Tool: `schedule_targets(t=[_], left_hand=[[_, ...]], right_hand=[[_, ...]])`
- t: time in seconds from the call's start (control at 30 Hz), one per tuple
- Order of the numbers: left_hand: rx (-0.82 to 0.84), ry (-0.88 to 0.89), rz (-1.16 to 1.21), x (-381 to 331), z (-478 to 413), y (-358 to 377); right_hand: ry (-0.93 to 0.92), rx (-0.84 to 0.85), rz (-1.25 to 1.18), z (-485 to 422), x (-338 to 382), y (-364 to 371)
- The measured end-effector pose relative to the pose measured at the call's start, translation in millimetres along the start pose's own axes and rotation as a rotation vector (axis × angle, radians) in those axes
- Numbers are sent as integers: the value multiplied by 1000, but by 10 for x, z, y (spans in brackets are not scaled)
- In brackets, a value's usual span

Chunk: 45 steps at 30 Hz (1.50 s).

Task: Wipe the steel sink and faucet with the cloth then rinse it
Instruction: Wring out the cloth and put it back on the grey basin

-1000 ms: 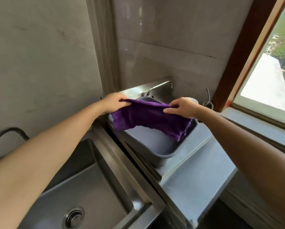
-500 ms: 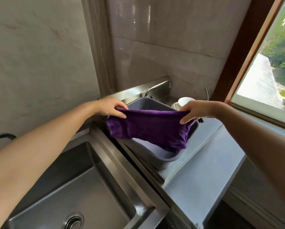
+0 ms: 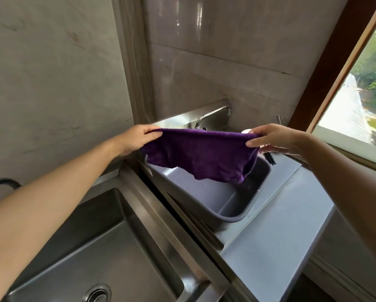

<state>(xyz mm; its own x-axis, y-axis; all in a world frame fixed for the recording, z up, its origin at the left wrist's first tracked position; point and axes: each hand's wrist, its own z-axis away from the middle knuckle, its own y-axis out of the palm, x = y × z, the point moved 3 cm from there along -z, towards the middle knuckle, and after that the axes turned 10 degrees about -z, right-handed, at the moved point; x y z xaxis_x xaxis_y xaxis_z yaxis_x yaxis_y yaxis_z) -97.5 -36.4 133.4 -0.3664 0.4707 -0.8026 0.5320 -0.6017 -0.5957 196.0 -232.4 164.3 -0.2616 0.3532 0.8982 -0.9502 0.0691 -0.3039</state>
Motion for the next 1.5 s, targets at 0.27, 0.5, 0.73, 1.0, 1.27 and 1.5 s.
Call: schedule_targets(t=[0.27,0.5,0.73,1.0,1.27,1.5], left_hand=[[-110,-42,-83,217,-114,58],[-127,-227,-121,-101,-262,148],[87,-328,238,-613,-284,627],[308,-269,208,-731,-269,606],[367,-114,114,-726,-227,483],[97,-154,623,-476,-384,500]], right_hand=[[-32,-265,-168,-150,-148,11],[-75,-610,-167,-235,-100,232],[-106,-432,-313,-189,403,795],[-73,342,-402,-45,551,965],[-92,98,-208,-167,347,607],[-63,-53,-595,-381,-485,1047]])
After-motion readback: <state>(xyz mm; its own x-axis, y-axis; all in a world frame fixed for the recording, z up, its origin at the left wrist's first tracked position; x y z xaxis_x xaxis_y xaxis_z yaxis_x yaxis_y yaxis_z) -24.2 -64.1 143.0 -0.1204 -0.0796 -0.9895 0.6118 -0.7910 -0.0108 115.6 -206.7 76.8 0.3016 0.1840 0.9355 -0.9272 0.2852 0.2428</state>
